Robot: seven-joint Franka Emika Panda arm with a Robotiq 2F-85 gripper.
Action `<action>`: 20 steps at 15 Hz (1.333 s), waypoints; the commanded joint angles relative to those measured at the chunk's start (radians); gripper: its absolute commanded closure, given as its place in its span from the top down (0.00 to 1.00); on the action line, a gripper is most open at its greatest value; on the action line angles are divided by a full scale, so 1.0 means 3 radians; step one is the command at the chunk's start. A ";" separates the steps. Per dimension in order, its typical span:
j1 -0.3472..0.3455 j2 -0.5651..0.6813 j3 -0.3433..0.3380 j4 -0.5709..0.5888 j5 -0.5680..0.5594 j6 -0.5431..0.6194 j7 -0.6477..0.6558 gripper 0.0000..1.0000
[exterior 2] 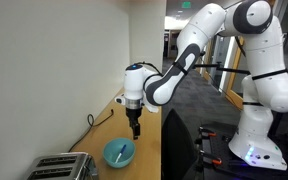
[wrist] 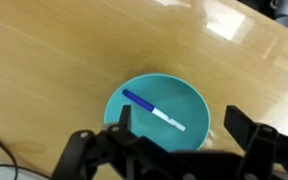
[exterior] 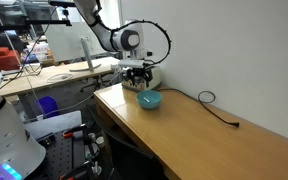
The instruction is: Take the blue pen out of the blue bowl
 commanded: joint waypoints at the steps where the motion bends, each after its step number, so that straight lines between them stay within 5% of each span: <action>1: 0.0060 0.0180 0.0021 0.0094 -0.0251 0.0007 -0.0385 1.00; 6: 0.0116 0.0481 0.0053 0.0220 -0.0643 0.0067 -0.0891 1.00; 14: 0.0046 0.1269 0.0358 0.1820 -0.0532 -0.0811 -0.2454 1.00; 15: 0.0084 0.1095 0.0287 0.1533 -0.0557 -0.0528 -0.2171 1.00; 20: 0.0091 0.1270 0.0292 0.1771 -0.0549 -0.0681 -0.2363 1.00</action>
